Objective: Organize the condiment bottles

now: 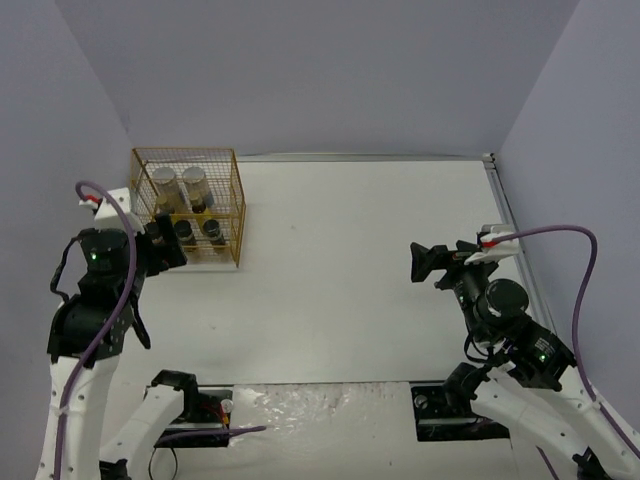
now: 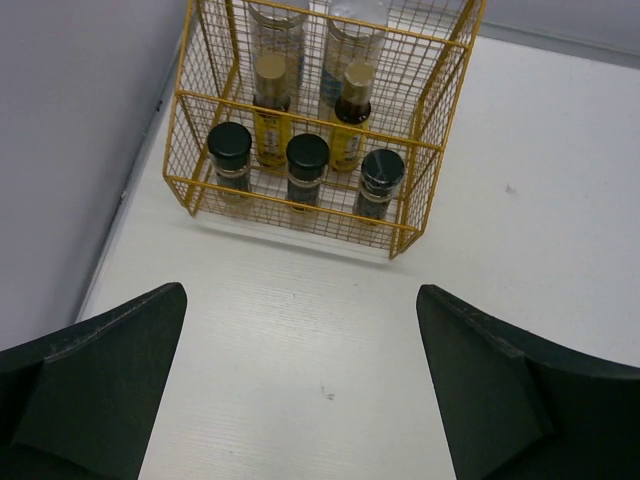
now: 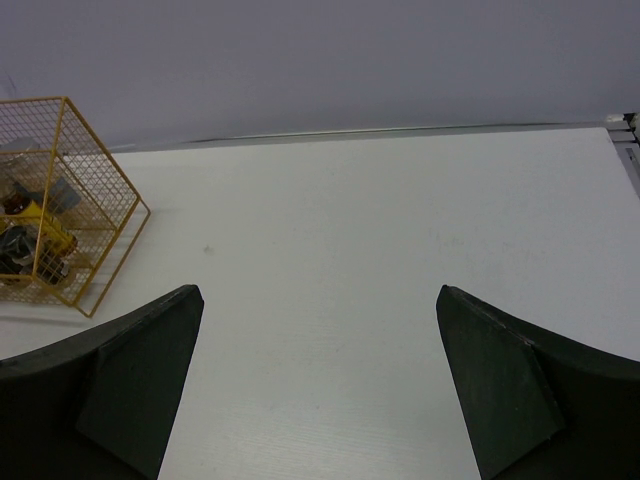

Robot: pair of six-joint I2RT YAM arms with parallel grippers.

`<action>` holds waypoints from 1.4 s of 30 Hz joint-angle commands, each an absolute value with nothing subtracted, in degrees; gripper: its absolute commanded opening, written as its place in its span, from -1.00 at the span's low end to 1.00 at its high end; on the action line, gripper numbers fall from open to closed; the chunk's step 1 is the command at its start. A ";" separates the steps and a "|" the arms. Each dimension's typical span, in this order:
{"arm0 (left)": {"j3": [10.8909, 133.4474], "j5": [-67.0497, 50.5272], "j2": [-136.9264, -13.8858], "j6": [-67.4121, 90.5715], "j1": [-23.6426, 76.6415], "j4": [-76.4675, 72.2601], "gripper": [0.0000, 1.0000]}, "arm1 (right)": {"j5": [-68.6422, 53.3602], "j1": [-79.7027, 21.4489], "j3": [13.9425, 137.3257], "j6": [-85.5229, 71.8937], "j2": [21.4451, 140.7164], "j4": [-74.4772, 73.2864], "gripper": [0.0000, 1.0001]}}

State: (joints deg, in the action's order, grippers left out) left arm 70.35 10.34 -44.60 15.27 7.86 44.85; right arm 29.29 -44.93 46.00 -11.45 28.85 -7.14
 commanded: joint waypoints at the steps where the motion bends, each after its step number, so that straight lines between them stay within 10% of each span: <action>1: 63.14 14.51 -38.13 13.72 7.82 40.07 0.94 | 33.91 -44.56 47.46 -10.28 27.38 -3.78 1.00; 42: 49.71 8.93 -19.49 16.55 8.63 38.04 0.94 | 35.10 -44.74 44.42 -10.04 18.65 -3.29 1.00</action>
State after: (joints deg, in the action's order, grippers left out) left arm 48.10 11.29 -19.65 17.61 8.28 41.69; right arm 33.89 -44.93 44.23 -10.26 18.61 -7.55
